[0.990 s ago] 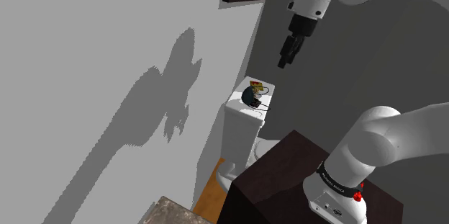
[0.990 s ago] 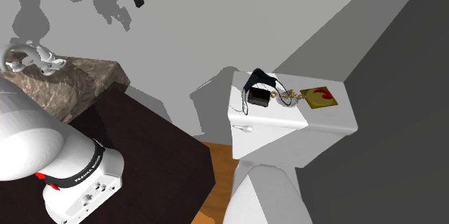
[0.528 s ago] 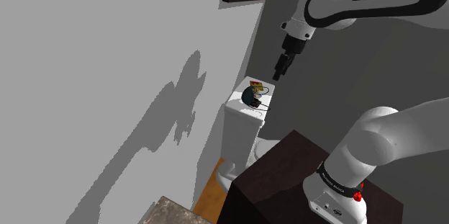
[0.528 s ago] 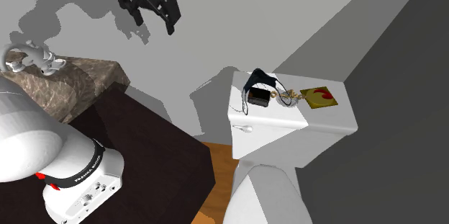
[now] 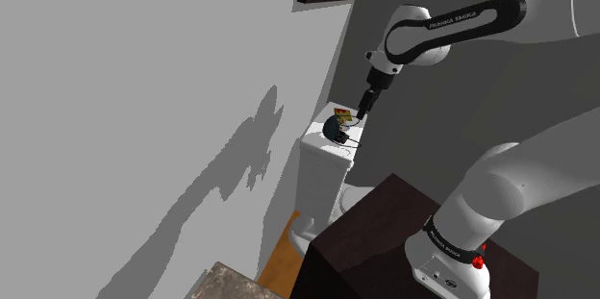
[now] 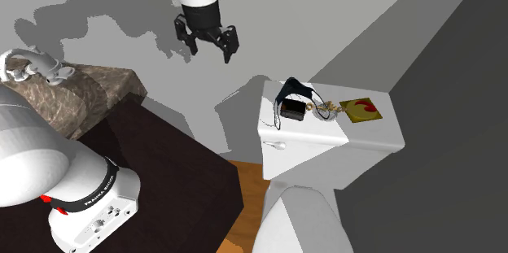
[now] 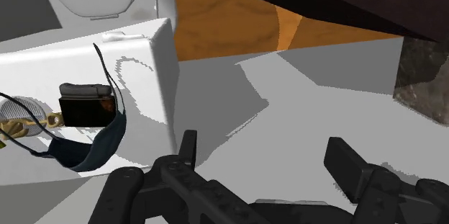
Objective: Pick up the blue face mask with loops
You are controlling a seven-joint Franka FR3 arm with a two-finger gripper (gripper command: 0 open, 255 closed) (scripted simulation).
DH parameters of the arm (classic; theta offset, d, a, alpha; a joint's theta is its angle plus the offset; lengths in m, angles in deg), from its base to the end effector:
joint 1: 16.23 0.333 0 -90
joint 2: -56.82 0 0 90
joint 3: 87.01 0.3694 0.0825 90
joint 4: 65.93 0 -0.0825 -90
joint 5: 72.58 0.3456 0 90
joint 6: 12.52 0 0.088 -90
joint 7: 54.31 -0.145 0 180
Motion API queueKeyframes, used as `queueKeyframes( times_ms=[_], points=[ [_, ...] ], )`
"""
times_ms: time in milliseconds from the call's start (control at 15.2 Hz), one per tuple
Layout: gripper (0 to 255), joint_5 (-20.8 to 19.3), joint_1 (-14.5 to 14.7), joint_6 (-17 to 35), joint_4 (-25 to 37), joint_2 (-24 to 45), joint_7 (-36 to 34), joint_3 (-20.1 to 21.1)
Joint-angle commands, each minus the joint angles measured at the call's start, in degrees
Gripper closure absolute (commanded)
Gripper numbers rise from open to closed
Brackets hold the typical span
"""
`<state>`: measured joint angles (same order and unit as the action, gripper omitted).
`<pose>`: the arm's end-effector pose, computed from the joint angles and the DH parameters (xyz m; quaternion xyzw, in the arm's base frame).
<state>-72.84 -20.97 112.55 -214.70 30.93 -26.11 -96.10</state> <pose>0.3316 -0.0840 0.4395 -0.9904 -0.1335 -0.0271 0.0247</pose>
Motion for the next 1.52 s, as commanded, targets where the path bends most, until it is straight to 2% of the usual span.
queueKeyframes(
  times_ms=[0,396,726,924,1188,1452],
  points=[
    [0,-0.12,-0.31,4.15,0.54,4.34,2.81,-1.79],
    [0,2.69,-0.22,14.72,3.65,17.45,11.36,-6.04],
    [0,9.12,-0.60,21.42,8.77,29.35,20.61,-7.96],
    [0,13.95,-2.10,24.23,12.91,36.55,26.53,-7.49],
    [0,19.30,-5.51,26.75,19.54,45.83,33.32,-5.36],
    [0,21.05,-6.72,28.69,20.55,48.83,34.99,-4.01]
  ],
)
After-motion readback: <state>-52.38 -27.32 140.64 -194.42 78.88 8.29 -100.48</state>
